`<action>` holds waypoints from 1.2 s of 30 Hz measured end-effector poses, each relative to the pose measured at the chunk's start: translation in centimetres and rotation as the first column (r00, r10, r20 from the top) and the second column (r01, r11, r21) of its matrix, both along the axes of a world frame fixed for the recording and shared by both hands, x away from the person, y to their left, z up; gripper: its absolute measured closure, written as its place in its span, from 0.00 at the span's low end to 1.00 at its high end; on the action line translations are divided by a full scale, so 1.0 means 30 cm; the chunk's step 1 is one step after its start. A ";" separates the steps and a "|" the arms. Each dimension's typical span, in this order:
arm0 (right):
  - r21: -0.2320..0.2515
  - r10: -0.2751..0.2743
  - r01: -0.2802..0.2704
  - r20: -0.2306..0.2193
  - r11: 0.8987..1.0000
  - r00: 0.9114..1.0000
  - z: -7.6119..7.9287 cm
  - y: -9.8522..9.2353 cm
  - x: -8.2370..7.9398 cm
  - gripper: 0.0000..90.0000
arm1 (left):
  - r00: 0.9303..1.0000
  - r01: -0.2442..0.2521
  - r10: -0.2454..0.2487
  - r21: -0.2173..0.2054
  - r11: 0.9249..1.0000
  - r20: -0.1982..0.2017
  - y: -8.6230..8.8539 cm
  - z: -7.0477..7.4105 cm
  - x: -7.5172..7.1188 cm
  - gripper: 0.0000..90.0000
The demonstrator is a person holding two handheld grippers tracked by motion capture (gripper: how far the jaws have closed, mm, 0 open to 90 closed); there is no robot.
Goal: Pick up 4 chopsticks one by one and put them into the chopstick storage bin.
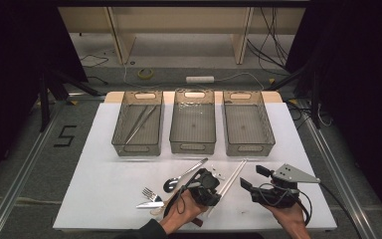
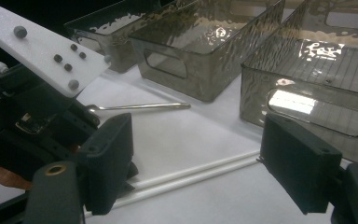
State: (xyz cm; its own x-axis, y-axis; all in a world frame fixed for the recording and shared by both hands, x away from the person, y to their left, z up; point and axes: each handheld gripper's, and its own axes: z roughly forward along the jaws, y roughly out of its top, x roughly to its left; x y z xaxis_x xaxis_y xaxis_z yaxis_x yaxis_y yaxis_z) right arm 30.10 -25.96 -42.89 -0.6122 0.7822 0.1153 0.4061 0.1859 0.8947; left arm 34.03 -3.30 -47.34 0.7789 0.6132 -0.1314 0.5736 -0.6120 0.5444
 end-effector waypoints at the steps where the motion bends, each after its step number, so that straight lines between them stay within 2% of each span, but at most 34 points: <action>1: 0.000 0.000 0.000 0.000 1.000 1.000 0.000 0.000 0.000 0.29 | 1.000 0.000 0.000 0.000 1.000 0.000 0.001 0.000 0.001 0.82; 11: -0.003 0.002 -0.002 -0.002 1.000 1.000 -0.001 0.006 0.002 0.29 | 1.000 -0.023 0.022 0.018 1.000 0.022 -0.006 -0.002 -0.009 0.89; 18: -0.008 0.003 -0.003 -0.005 1.000 1.000 -0.002 0.009 0.004 0.29 | 0.999 -0.047 0.047 0.009 0.999 0.007 -0.005 -0.003 -0.008 0.90; 27: -0.013 0.000 0.000 -0.002 1.000 1.000 0.001 0.013 0.004 0.29 | 0.997 -0.068 0.067 0.028 0.997 0.032 -0.019 -0.003 -0.022 0.89; 36: -0.011 -0.005 0.005 0.003 1.000 1.000 0.001 0.008 0.005 0.29 | 0.996 -0.079 0.078 0.020 0.997 0.035 -0.017 -0.004 -0.026 0.91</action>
